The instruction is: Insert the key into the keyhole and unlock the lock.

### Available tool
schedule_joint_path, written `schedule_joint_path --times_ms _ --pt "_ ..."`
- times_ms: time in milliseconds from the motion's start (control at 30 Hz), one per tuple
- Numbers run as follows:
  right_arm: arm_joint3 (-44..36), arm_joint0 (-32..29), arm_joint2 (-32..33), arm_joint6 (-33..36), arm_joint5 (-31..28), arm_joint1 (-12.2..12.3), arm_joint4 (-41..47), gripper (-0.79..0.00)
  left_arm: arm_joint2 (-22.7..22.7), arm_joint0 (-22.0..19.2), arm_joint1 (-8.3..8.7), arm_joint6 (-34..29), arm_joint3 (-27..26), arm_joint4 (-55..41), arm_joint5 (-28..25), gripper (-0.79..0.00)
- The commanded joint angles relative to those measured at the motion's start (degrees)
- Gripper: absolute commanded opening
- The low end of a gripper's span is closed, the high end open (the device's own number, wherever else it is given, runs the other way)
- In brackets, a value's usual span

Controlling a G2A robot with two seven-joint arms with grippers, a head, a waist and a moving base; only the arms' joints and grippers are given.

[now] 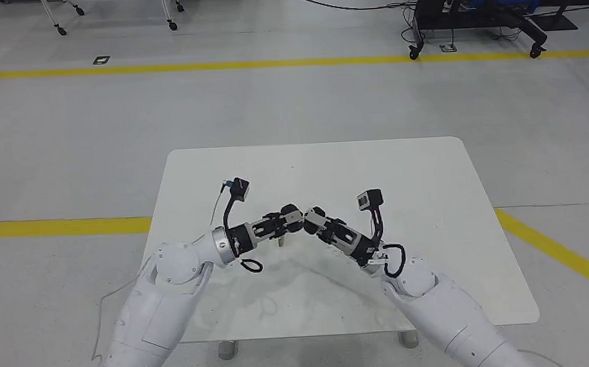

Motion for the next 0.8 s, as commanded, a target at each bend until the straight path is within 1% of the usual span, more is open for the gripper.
schedule_joint_path --times_ms 0,33,200,333,633,667,733,767 --pt "-0.01 -0.05 0.16 0.07 0.06 -0.06 -0.20 -0.219 0.01 0.03 0.02 0.50 -0.03 0.20 0.06 -0.785" --pt "-0.05 -0.07 0.29 -0.02 0.12 -0.09 -0.30 0.000 0.04 0.03 0.03 0.62 -0.04 0.36 0.05 -0.785" --pt "0.03 -0.29 1.53 -0.77 0.41 -0.14 0.11 0.000 -0.40 0.18 0.13 2.24 -0.23 0.96 -0.69 -0.785" --pt "0.03 -0.29 1.53 -0.77 0.41 -0.14 0.11 0.000 -0.97 0.55 0.21 5.45 -0.66 3.33 -2.12 -0.785" --pt "0.03 -0.29 1.53 -0.77 0.41 -0.14 0.11 0.000 -0.97 0.55 0.21 5.45 -0.66 3.33 -2.12 -0.785" --pt "0.00 -0.37 1.51 -0.87 0.59 -0.15 -0.03 0.000 -1.05 0.81 0.18 6.30 -0.94 3.08 -2.04 -0.785" --pt "-0.02 0.08 1.39 0.03 0.17 -0.04 -4.83 0.000 -1.32 1.24 0.29 7.19 -1.33 4.34 -1.49 -0.785" --pt "0.86 0.94 2.02 -0.15 -0.57 0.18 -10.06 0.000 -1.30 1.35 0.35 6.71 -1.59 4.48 -1.00 -0.785"
